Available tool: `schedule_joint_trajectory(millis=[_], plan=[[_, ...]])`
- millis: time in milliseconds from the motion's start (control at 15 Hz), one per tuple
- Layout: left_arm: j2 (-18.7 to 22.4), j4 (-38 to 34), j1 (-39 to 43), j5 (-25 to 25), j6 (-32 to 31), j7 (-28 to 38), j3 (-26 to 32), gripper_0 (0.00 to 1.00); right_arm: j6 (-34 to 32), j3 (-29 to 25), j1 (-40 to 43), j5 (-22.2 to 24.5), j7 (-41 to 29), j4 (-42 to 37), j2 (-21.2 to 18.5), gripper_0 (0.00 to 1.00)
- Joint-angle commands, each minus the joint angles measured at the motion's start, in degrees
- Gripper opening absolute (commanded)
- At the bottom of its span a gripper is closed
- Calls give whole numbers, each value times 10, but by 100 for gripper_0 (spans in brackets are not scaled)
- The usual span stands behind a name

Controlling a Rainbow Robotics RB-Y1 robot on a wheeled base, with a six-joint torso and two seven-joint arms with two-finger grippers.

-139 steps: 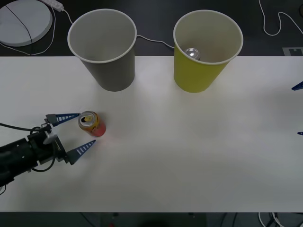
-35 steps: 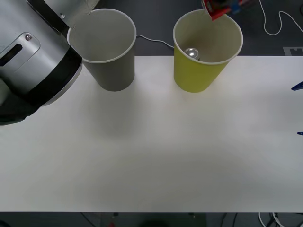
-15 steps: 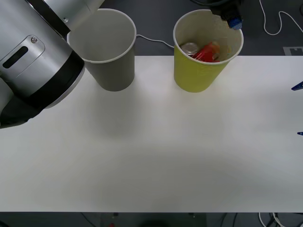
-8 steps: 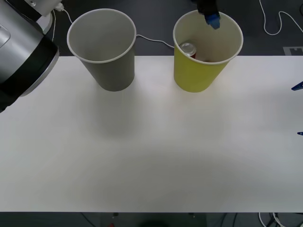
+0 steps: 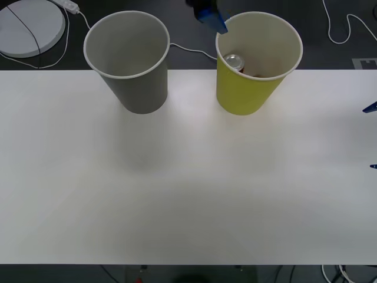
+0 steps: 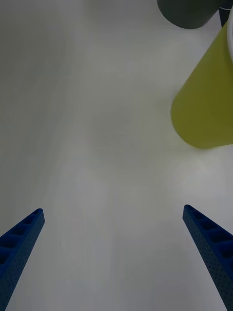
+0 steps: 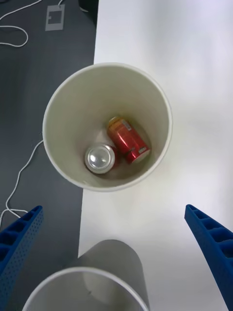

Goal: Put the can into the green bin and the plastic bottle into the gray bin

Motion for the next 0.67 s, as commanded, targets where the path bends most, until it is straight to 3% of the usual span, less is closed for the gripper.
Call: schedule_joint_trajectory(millis=[67,467,667], plan=[[82,-116,67,41,21,8,0,100,0,0,0,0,0,0,0,100],[259,-282,170,180,55,-4,0,100,0,0,0,0,0,0,0,100],[332,-328,219,245,97,-60,1,100,0,0,0,0,0,0,0,100]])
